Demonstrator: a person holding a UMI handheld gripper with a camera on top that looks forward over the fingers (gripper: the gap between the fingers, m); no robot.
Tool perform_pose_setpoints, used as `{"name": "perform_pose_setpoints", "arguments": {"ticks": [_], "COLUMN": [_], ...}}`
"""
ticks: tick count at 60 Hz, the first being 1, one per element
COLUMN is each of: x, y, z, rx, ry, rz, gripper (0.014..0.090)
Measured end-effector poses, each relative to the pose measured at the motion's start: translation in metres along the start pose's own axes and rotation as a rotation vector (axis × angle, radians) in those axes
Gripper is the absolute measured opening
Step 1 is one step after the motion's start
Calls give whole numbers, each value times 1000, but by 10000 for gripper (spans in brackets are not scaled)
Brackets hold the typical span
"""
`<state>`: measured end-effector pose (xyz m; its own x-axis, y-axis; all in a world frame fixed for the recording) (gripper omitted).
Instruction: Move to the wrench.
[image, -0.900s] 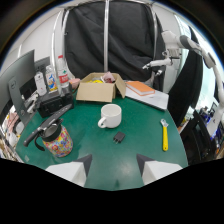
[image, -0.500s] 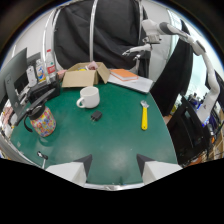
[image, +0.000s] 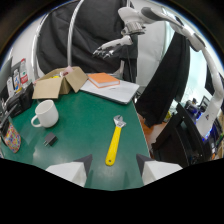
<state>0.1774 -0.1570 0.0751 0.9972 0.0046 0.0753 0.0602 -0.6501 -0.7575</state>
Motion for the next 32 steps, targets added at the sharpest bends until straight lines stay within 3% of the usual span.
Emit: {"name": "perform_pose_setpoints", "arguments": {"ticks": [13, 32], "x": [4, 6], "y": [-11, -15], "z": [57, 73], "rx": [-9, -22], "ry": [-17, -30], "rz": [8, 29], "gripper": [850, 852]}}
